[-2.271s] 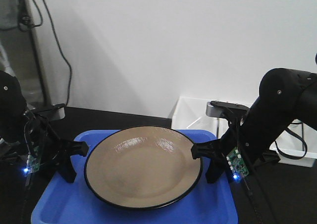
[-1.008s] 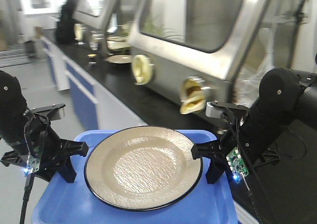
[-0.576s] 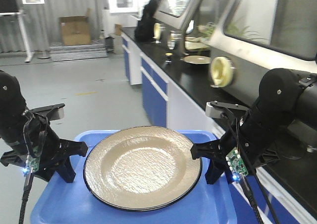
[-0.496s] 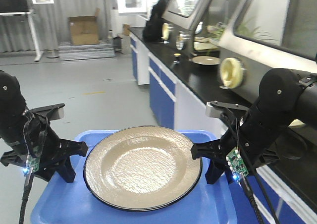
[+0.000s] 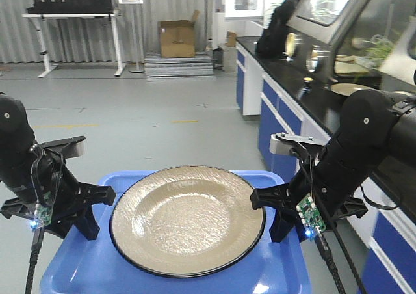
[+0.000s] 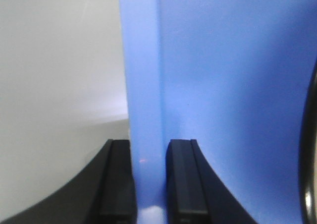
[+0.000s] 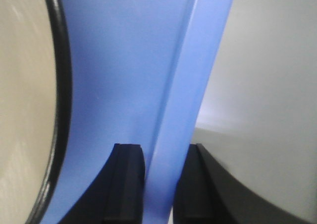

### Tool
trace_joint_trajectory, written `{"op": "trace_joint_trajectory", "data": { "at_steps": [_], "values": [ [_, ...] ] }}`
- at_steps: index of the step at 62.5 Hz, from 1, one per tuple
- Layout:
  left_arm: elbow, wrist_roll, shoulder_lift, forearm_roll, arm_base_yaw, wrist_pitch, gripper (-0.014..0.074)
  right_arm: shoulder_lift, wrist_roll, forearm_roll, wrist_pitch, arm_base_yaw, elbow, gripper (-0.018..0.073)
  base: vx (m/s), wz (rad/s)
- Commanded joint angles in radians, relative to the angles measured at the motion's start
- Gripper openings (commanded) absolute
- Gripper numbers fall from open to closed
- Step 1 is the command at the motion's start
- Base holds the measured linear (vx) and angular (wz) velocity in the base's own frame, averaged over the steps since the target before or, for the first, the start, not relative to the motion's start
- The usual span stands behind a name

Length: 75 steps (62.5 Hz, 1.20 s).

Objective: Place disk in tray to left cabinet
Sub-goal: 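Hold the tray level with both grippers while the base turns away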

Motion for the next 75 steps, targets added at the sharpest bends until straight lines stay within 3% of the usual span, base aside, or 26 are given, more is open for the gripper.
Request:
{"op": "trace_joint_trajectory", "data": {
  "at_steps": [1, 75],
  "values": [
    [-0.037, -0.01, -0.055, -0.052, -0.008, -0.022, -0.0001, -0.059, -0.014, 0.048, -0.036, 0.002, -0.039, -0.0003, 0.31, 0.32],
    [-0.037, -0.01, -0.055, -0.052, -0.008, -0.022, -0.0001, -0.059, -0.014, 0.049, -0.016, 0.002, -0.039, -0.0003, 0.5, 0.15]
  ]
}}
